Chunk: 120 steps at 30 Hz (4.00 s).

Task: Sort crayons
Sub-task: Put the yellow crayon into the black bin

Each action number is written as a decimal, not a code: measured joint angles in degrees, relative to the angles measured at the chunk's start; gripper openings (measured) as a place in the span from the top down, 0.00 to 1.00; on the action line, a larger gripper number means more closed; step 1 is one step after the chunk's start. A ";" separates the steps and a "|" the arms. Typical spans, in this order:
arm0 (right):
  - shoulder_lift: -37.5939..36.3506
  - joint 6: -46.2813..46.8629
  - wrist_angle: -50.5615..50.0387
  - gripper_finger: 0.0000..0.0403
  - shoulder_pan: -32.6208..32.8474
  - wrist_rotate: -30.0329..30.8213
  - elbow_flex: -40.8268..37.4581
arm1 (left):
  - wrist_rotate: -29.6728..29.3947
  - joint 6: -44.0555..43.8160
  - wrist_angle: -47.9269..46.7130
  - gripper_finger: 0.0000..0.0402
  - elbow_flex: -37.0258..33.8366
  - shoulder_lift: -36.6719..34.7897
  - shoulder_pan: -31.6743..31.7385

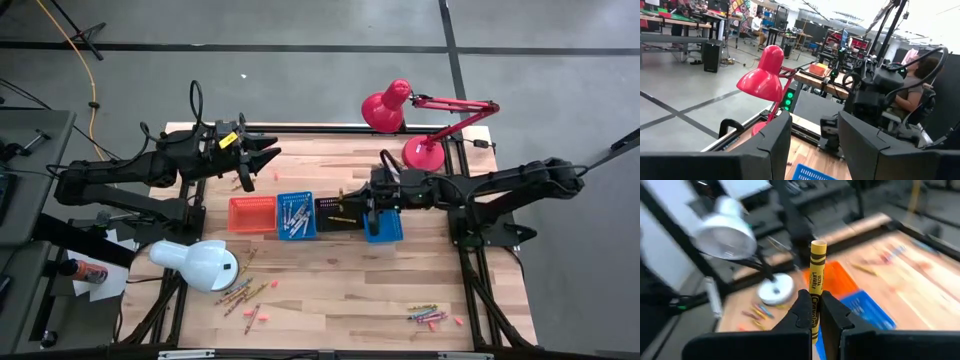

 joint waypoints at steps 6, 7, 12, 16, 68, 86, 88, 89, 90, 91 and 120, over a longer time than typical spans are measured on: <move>5.21 1.14 -6.58 1.00 -4.93 -2.27 0.04 | 0.00 -0.02 -0.09 0.63 0.00 0.00 0.00; 6.65 0.45 -6.61 1.00 -5.43 -3.74 0.04 | -0.02 -0.04 -0.10 0.63 0.00 0.00 0.02; 13.94 -4.08 -8.75 1.00 -6.47 -7.77 0.04 | -0.02 -0.52 -0.13 0.63 0.00 0.00 0.00; 17.84 -4.73 -11.29 1.00 -6.95 -7.73 0.02 | -0.02 -1.10 -0.13 0.63 0.00 0.00 0.00; -6.34 -0.31 -26.86 0.60 -6.90 -2.66 10.66 | 5.57 -12.58 -33.27 0.70 15.43 20.27 -0.02; -6.63 -4.50 -40.32 0.60 -6.88 0.03 10.64 | 16.53 -39.73 -65.48 0.72 18.69 45.39 -15.58; -6.66 -6.87 -42.59 0.60 -6.88 -0.44 10.62 | 17.52 -43.79 -65.73 0.72 18.64 46.69 -16.81; -6.68 -8.15 -43.52 0.60 -6.88 -1.15 10.62 | 18.05 -45.95 -65.83 0.72 18.64 47.28 -17.33; -6.69 -9.32 -44.19 0.60 -6.88 -1.91 10.62 | 18.19 -48.27 -65.86 0.72 18.64 47.84 -17.89; -6.69 -10.19 -44.64 0.60 -6.88 -2.68 10.62 | 18.19 -50.26 -65.94 0.72 18.64 48.37 -18.38; -7.65 -5.43 -45.22 0.60 -6.88 -6.37 10.60 | 25.87 -54.41 -48.21 0.72 -2.07 49.78 -17.86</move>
